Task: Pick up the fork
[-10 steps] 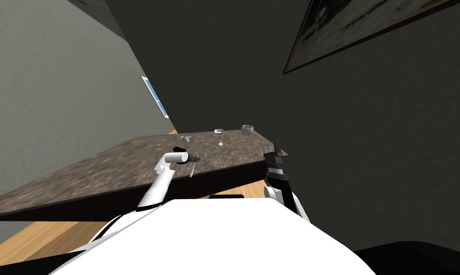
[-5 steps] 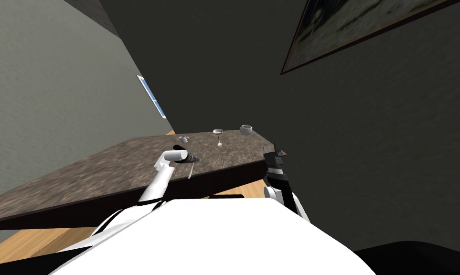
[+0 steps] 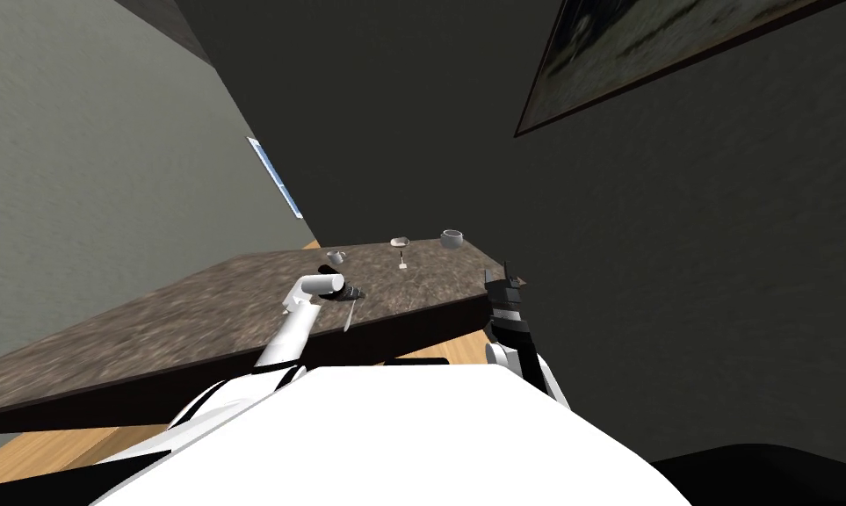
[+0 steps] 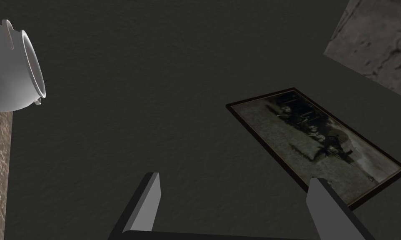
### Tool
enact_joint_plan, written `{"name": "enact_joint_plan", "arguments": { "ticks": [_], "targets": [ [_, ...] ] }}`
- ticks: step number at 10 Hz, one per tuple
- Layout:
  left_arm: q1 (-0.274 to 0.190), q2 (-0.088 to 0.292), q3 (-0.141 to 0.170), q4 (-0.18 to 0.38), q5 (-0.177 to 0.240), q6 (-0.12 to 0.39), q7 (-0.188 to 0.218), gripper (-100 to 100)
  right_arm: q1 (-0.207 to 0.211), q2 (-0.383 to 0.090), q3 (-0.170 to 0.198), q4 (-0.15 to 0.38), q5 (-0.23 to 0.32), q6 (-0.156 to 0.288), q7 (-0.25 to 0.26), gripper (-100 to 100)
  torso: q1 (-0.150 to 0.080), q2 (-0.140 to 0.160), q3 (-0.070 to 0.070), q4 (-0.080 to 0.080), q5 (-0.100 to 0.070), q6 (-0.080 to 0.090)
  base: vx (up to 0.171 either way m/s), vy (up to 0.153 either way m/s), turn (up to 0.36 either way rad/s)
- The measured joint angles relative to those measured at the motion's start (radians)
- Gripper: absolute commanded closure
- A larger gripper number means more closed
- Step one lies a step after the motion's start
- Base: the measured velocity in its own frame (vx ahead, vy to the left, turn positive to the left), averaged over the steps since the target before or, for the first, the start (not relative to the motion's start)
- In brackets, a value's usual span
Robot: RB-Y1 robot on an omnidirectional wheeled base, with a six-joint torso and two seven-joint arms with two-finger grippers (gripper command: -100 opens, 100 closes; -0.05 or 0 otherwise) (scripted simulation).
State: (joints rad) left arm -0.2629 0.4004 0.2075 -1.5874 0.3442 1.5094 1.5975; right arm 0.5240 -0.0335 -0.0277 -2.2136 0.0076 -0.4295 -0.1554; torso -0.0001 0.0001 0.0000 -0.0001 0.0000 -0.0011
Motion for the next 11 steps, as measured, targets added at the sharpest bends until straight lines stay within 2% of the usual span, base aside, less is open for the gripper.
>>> {"name": "enact_joint_plan", "arguments": {
  "ticks": [3,5,7,8,11],
  "targets": [
    [0.015,0.036,0.034,0.052,0.059,-0.021,-0.077,-100,0.0,0.0,0.0,0.0,0.0,0.0,0.0,0,-0.008,-0.006,-0.004,-0.001,-0.002,-0.001,0.088,-0.107,0.187],
    [0.022,0.048,0.046,0.066,0.078,-0.029,-0.125,-100,0.0,0.0,0.0,0.0,0.0,0.0,0.0,0,-0.002,-0.002,-0.001,-0.001,-0.001,0.0,0.029,-0.039,0.112],
    [0.032,0.071,0.068,0.098,0.115,-0.041,-0.182,-100,0.0,0.0,0.0,0.0,0.0,0.0,0.0,0,-0.003,-0.003,-0.002,-0.001,-0.001,0.0,0.032,-0.047,0.124],
    [0.033,0.073,0.07,0.098,0.119,-0.042,-0.197,-100,0.0,0.0,0.0,0.0,0.0,0.0,0.0,0,-0.001,-0.002,-0.001,0.0,0.0,0.0,-0.003,0.004,-0.011],
    [0.035,0.074,0.071,0.097,0.121,-0.04,-0.202,-100,0.0,0.0,0.0,0.0,0.0,0.0,0.0,0,0.001,0.0,0.0,0.0,0.0,0.0,-0.003,0.002,-0.012]
  ]
}}
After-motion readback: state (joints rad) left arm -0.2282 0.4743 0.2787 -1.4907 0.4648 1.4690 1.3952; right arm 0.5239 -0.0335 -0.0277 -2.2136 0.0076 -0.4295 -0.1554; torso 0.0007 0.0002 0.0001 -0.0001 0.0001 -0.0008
